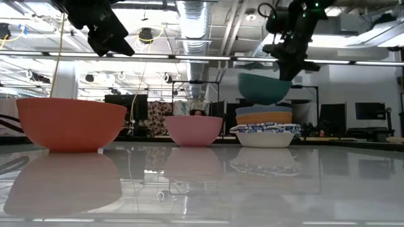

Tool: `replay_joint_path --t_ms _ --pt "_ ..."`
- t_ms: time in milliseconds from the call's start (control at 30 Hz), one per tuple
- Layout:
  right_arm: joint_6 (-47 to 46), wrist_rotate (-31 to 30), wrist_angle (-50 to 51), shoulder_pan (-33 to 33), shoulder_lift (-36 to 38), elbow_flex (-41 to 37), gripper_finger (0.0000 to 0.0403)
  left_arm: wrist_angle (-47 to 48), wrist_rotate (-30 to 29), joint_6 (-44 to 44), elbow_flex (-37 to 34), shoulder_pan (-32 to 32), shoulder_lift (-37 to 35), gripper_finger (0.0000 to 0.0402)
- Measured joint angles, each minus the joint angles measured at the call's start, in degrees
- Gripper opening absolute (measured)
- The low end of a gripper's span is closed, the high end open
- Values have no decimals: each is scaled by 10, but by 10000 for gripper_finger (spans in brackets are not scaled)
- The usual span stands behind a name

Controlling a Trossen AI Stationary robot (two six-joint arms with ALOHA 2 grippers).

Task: Nest bowls inside each other
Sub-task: Stack the green bowl into the blue bowl

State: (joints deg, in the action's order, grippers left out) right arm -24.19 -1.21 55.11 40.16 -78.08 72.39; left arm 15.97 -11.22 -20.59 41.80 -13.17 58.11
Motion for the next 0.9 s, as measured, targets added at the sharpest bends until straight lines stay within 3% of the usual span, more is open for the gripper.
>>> replay_joint_path --t_ms 167,600,900 --pt "7 47 -58 23 0 -37 8 0 -2 4 0 0 0 231" --pt "18 59 -77 44 -10 -79 9 0 -4 3 0 0 0 231" --pt "25 59 -112 33 -76 -78 70 0 -4 0 0 0 0 231"
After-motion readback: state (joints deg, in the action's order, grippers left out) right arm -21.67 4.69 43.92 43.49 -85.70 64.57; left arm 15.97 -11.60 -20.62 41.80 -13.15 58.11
